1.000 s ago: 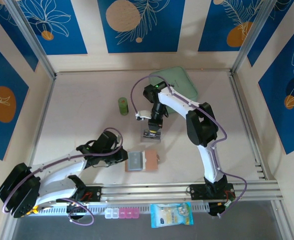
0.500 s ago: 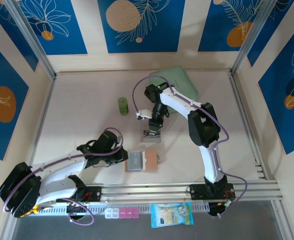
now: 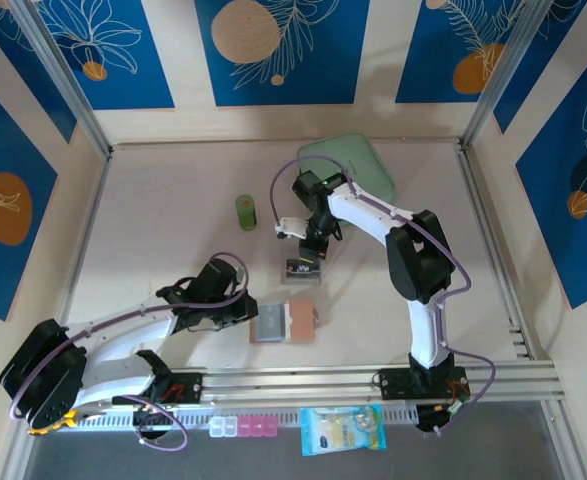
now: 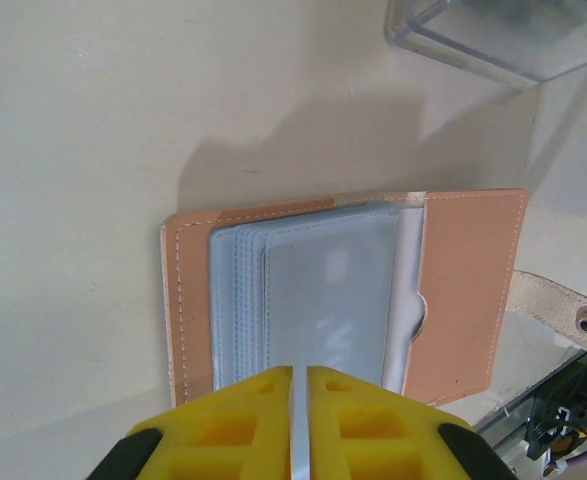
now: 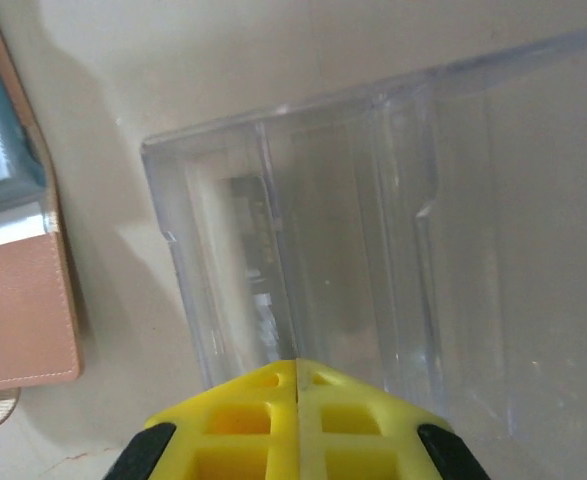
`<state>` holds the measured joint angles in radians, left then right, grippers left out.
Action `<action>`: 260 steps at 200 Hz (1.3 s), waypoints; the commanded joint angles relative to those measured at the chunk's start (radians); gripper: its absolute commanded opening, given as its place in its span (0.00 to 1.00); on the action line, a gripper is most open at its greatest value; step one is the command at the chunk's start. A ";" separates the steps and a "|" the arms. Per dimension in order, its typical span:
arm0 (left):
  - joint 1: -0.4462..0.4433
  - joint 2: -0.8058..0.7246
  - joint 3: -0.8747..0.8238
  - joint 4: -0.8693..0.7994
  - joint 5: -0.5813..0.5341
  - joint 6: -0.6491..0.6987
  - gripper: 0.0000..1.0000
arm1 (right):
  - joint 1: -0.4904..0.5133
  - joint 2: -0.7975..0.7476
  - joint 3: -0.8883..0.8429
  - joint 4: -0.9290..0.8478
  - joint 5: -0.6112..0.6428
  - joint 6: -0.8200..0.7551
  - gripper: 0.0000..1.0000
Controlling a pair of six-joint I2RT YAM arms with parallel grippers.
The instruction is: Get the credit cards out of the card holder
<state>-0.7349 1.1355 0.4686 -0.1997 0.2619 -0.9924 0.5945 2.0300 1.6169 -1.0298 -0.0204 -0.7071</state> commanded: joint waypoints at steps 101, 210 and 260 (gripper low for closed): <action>0.010 0.020 0.052 -0.006 0.030 0.031 0.11 | 0.064 -0.209 -0.112 0.158 0.079 0.173 0.07; 0.011 -0.004 0.010 0.016 0.044 0.020 0.11 | 0.236 -0.441 -0.499 0.398 0.150 1.207 0.09; 0.010 -0.015 0.000 0.009 0.039 0.020 0.11 | 0.264 -0.413 -0.580 0.490 0.259 1.414 0.42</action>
<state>-0.7349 1.1305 0.4774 -0.1883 0.2878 -0.9852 0.8478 1.6012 1.0546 -0.6147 0.1570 0.5453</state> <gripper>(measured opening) 0.112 0.390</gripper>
